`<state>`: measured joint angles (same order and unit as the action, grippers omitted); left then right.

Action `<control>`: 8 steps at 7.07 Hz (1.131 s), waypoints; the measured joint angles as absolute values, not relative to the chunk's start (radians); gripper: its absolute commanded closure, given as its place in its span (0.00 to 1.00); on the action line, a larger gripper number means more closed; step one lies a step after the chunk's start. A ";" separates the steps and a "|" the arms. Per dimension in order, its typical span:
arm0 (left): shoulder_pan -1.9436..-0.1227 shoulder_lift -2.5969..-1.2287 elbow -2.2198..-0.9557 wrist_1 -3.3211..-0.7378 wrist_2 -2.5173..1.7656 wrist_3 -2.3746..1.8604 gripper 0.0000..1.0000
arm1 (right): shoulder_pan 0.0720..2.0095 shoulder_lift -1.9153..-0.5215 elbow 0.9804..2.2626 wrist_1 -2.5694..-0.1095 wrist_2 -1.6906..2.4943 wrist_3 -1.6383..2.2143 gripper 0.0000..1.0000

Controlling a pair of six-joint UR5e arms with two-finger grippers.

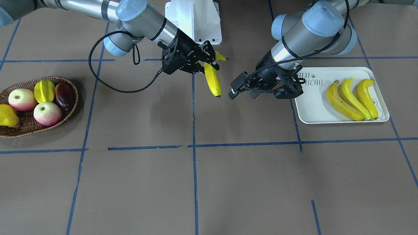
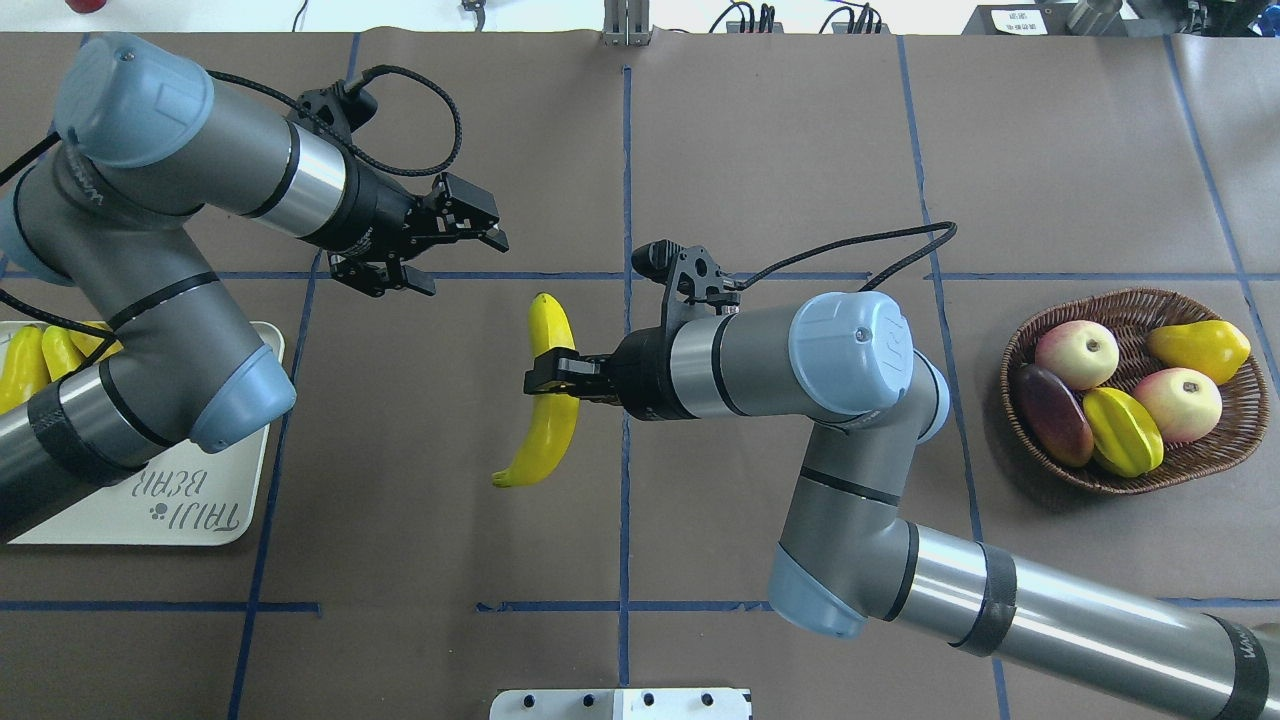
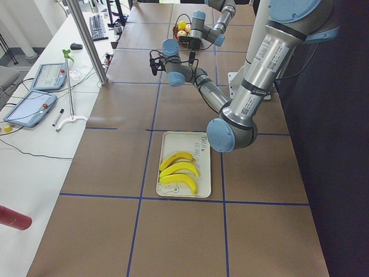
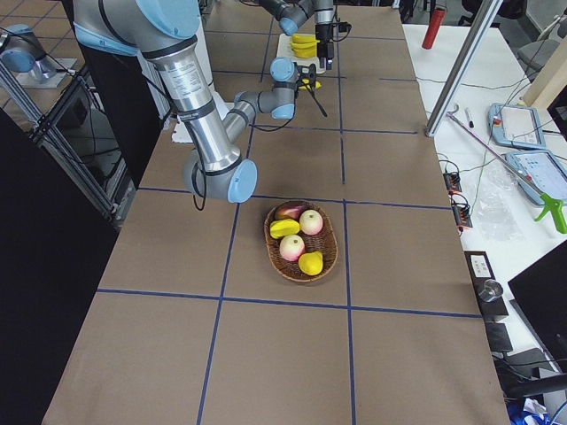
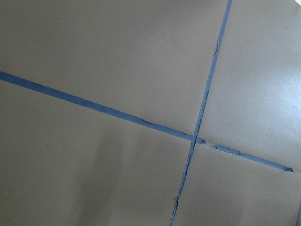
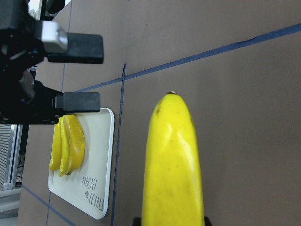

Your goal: Transfer all bananas from basket to plate

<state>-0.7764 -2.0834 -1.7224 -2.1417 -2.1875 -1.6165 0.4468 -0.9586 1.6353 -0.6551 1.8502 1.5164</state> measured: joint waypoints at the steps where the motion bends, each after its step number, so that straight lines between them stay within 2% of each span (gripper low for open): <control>1: -0.753 -2.094 -1.722 -2.160 -2.187 -1.667 0.02 | 0.446 -0.955 1.635 -0.655 1.850 1.517 0.77; 2: -0.732 -2.099 -1.723 -2.173 -2.187 -1.697 0.02 | 0.445 -0.953 1.635 -0.655 1.850 1.517 0.77; 3: -0.714 -2.101 -1.723 -2.180 -2.186 -1.718 0.09 | 0.444 -0.952 1.635 -0.655 1.850 1.517 0.77; 4: -0.698 -2.101 -1.723 -2.187 -2.186 -1.739 0.25 | 0.444 -0.951 1.635 -0.655 1.849 1.517 0.77; 5: -0.685 -2.101 -1.722 -2.193 -2.185 -1.753 0.32 | 0.443 -0.951 1.635 -0.655 1.849 1.517 0.77; 8: -0.677 -2.104 -1.717 -2.197 -2.184 -1.765 0.33 | 0.439 -0.951 1.635 -0.655 1.848 1.516 0.76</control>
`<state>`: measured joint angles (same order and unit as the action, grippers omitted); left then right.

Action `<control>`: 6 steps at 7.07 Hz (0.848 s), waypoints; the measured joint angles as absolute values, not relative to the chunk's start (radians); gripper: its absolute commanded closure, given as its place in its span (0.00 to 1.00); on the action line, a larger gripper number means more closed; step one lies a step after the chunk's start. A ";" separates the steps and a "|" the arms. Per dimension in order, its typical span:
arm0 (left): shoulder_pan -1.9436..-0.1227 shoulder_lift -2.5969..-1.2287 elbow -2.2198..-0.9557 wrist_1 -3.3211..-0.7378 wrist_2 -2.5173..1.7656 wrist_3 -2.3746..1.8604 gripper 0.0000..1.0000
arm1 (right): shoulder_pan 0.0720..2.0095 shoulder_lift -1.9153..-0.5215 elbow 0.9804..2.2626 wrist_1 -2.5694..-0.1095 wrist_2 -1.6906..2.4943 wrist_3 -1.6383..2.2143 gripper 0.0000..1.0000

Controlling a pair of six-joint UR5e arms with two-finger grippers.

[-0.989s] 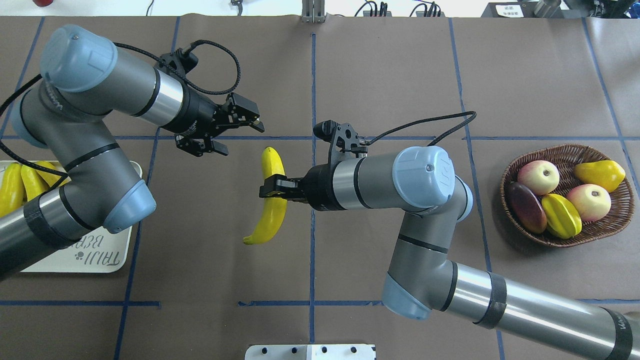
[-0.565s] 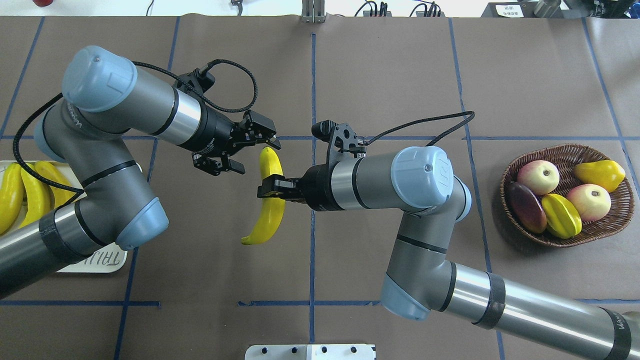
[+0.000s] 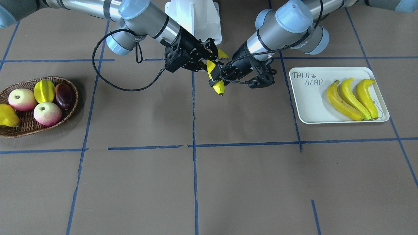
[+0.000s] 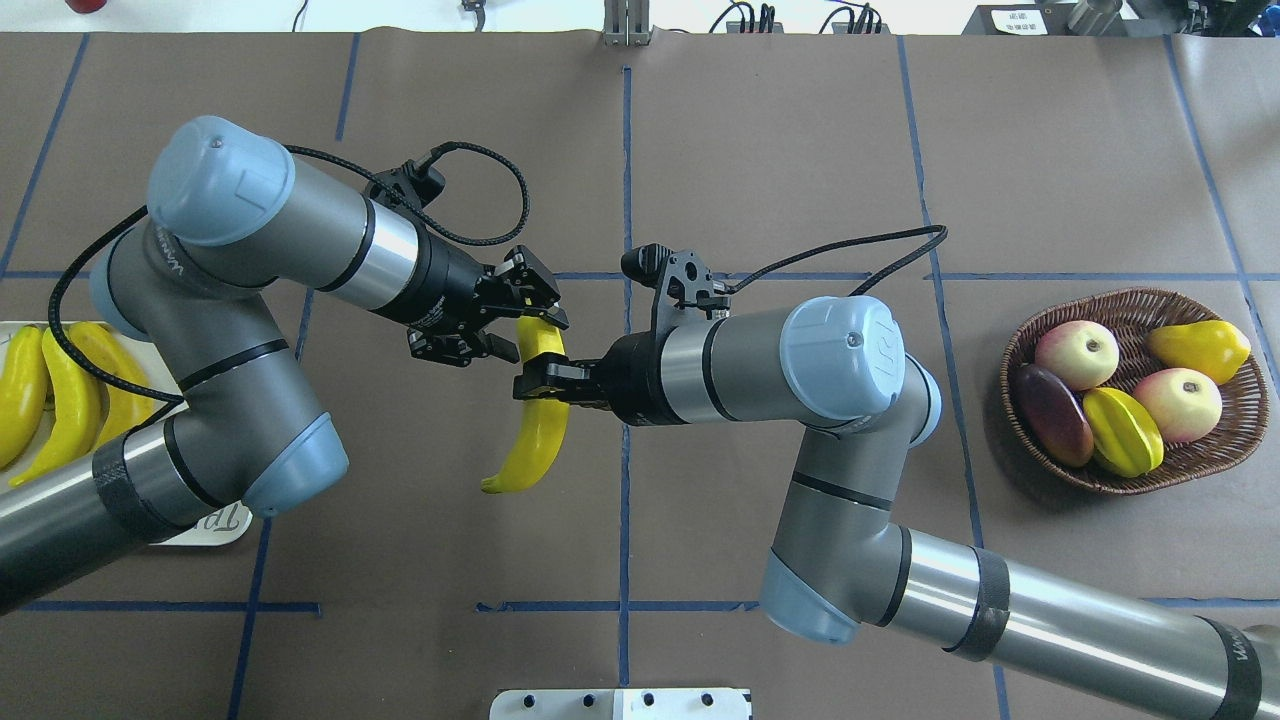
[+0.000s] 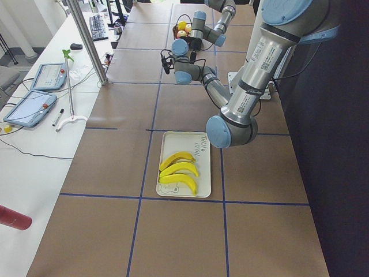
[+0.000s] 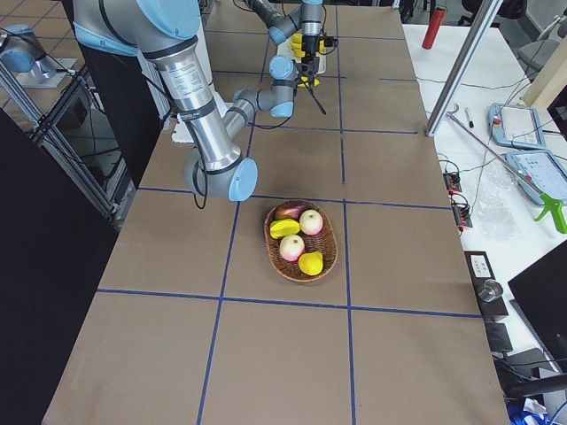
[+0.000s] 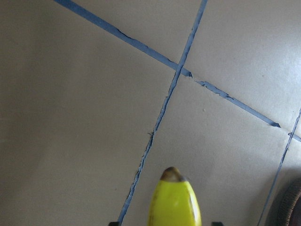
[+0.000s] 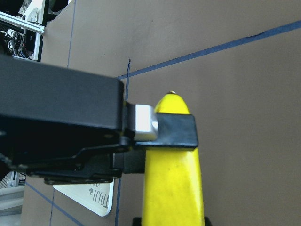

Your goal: Transfer all bananas from basket to plate

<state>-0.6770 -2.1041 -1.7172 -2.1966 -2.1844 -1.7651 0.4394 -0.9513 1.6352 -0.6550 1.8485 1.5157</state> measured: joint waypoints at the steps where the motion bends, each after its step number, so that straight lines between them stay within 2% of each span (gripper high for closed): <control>1: -0.677 -2.105 -1.716 -2.197 -2.184 -1.765 0.33 | 0.439 -0.951 1.635 -0.655 1.848 1.516 0.76; 3: -0.677 -2.105 -1.714 -2.197 -2.184 -1.766 0.45 | 0.439 -0.951 1.635 -0.655 1.848 1.516 0.76; 6: -0.676 -2.105 -1.714 -2.197 -2.184 -1.766 0.45 | 0.439 -0.951 1.635 -0.655 1.848 1.516 0.75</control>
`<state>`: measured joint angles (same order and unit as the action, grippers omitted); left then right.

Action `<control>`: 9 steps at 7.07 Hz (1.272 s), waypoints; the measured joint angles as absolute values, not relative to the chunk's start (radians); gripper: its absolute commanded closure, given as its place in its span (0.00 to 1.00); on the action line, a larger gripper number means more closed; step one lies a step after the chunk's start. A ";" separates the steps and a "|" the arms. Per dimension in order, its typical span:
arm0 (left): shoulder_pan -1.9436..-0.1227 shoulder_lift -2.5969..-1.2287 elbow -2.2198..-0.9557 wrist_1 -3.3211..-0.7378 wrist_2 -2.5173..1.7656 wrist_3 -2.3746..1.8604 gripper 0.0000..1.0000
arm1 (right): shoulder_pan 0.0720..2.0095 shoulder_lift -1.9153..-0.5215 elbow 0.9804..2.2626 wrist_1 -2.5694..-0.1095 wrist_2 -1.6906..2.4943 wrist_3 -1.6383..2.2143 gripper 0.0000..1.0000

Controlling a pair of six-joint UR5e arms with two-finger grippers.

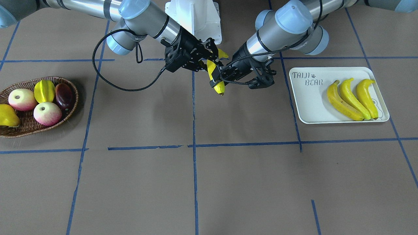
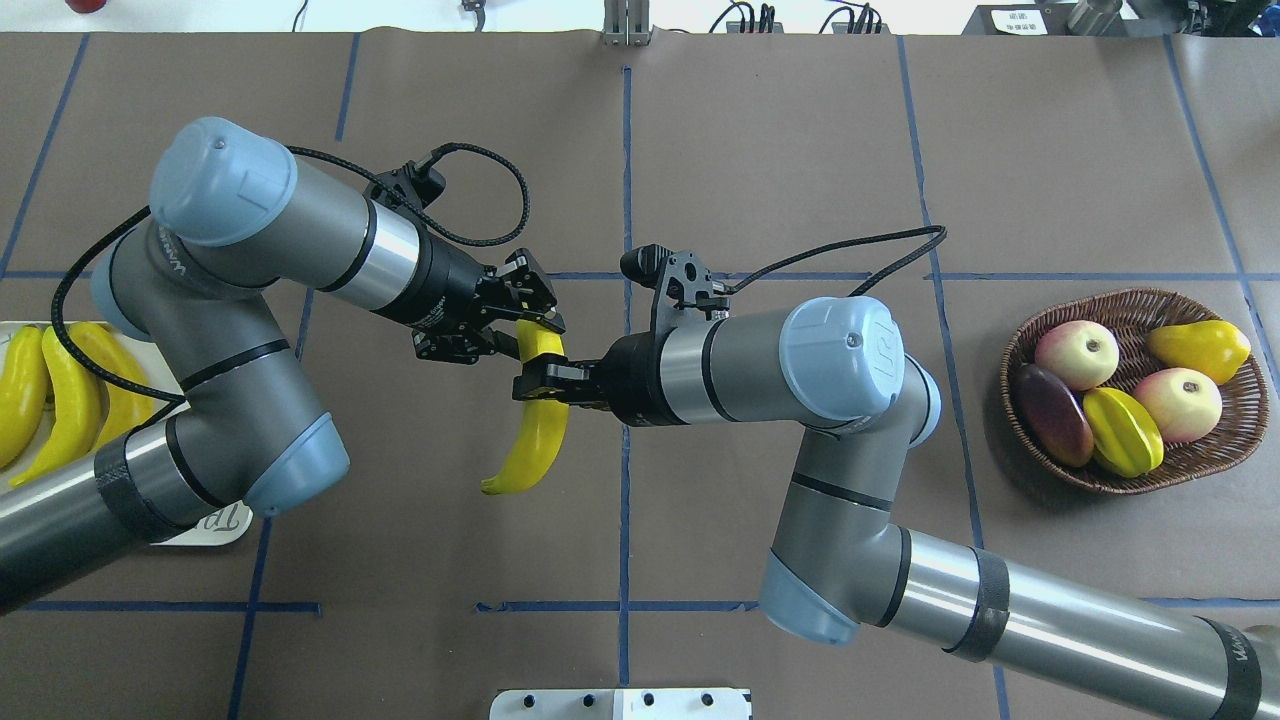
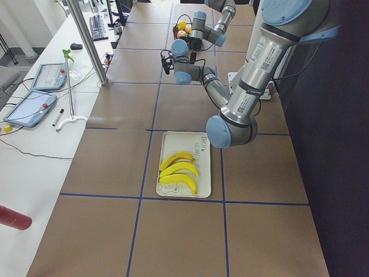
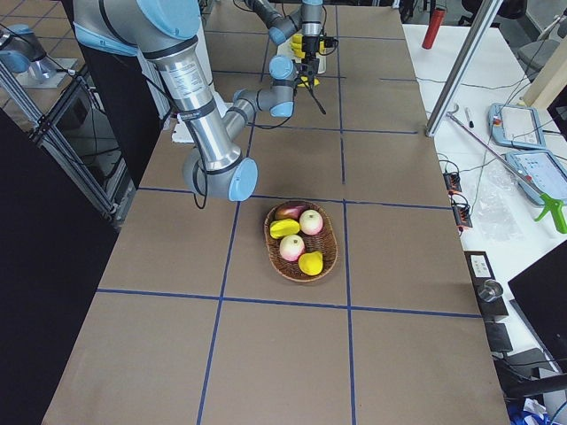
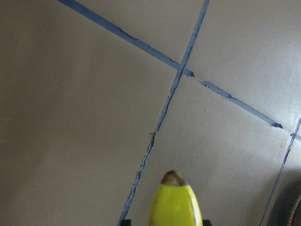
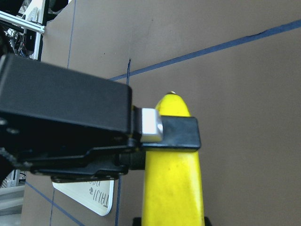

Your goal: Transfer all bananas from basket to plate

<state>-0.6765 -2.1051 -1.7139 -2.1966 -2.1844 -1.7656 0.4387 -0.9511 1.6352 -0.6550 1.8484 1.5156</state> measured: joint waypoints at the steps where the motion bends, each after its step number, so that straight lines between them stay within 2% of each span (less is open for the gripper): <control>1: -0.676 -2.106 -1.714 -2.197 -2.184 -1.766 0.45 | 0.439 -0.951 1.635 -0.655 1.848 1.516 0.75; 4: -0.676 -2.113 -1.714 -2.197 -2.184 -1.766 0.45 | 0.436 -0.951 1.635 -0.655 1.848 1.516 0.75; 5: -0.676 -2.113 -1.714 -2.197 -2.184 -1.766 0.49 | 0.435 -0.951 1.635 -0.655 1.848 1.516 0.75; 6: -0.676 -2.114 -1.713 -2.197 -2.184 -1.766 0.66 | 0.435 -0.951 1.635 -0.655 1.848 1.516 0.75; 7: -0.675 -2.114 -1.713 -2.197 -2.184 -1.766 0.88 | 0.434 -0.951 1.635 -0.655 1.848 1.516 0.72; 8: -0.675 -2.114 -1.713 -2.197 -2.184 -1.765 0.97 | 0.434 -0.951 1.635 -0.655 1.848 1.516 0.61; 9: -0.675 -2.114 -1.713 -2.197 -2.184 -1.765 1.00 | 0.435 -0.951 1.635 -0.655 1.848 1.516 0.01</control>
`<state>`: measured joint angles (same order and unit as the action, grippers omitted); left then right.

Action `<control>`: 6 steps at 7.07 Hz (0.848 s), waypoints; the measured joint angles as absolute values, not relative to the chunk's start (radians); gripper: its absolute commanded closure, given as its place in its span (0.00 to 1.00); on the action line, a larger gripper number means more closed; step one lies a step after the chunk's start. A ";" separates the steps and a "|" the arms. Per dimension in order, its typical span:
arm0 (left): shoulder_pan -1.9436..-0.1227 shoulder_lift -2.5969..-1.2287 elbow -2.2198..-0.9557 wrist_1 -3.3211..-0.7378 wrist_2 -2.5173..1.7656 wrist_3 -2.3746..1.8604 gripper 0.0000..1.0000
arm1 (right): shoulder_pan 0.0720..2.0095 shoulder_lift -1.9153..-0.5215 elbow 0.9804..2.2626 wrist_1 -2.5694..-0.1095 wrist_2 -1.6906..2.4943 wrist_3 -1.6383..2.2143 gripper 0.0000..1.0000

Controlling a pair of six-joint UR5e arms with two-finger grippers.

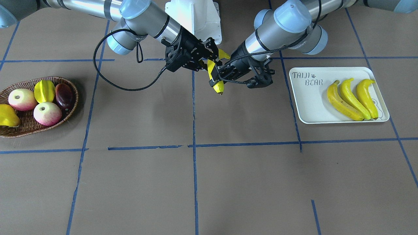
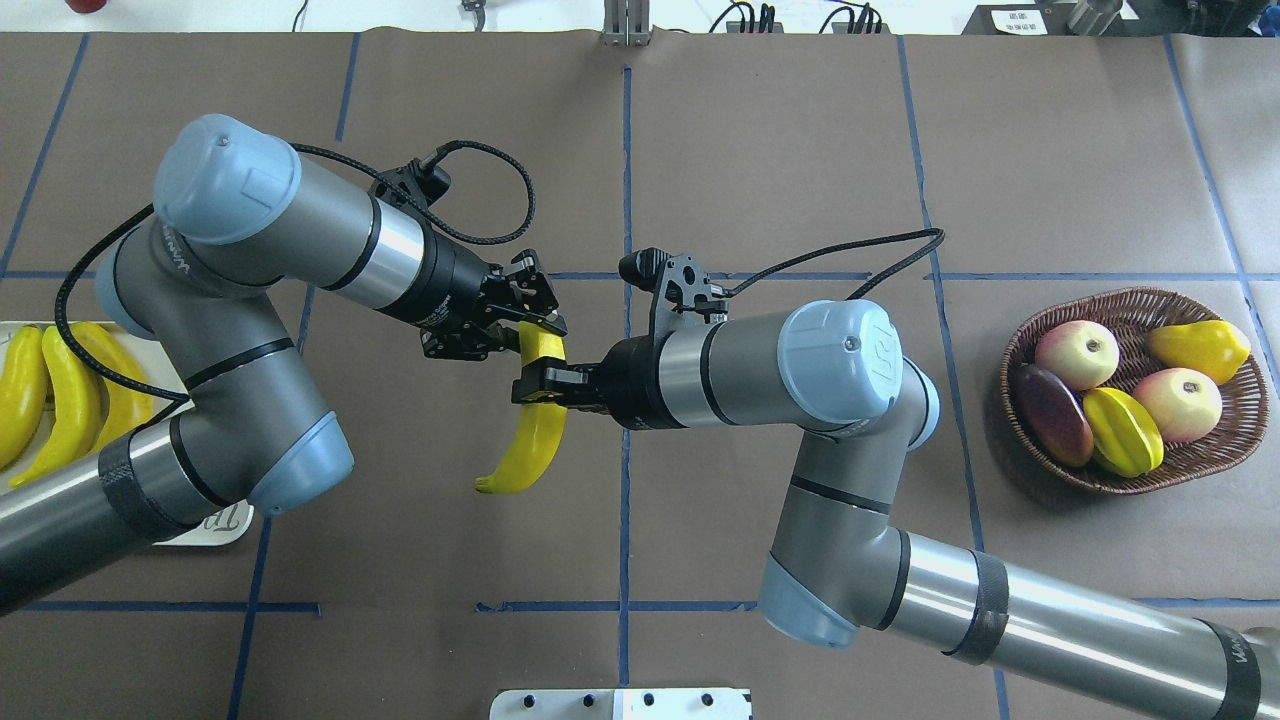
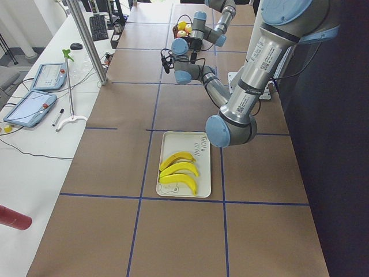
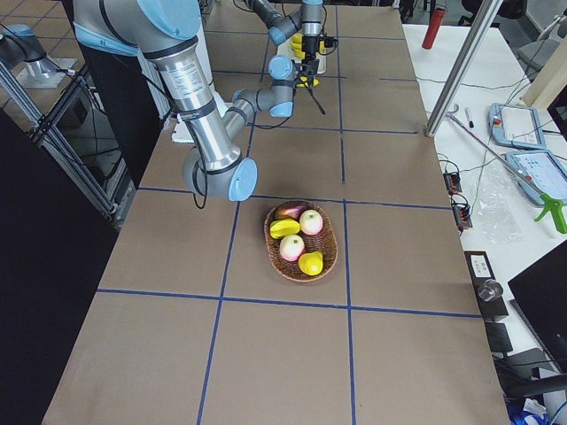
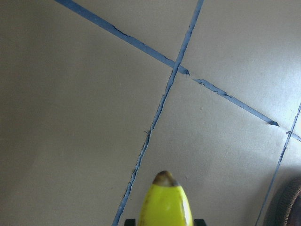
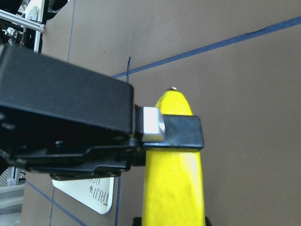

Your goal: Transfer all bananas from basket to plate

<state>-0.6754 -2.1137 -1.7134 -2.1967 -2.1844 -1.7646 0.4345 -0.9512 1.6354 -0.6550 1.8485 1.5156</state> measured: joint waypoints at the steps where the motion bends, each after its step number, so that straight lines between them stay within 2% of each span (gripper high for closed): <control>1: -0.676 -2.113 -1.714 -2.197 -2.184 -1.764 1.00 | 0.435 -0.951 1.636 -0.655 1.847 1.516 0.00; 6: -0.721 -2.088 -1.717 -2.186 -2.183 -1.762 1.00 | 0.461 -0.954 1.642 -0.730 1.845 1.532 0.00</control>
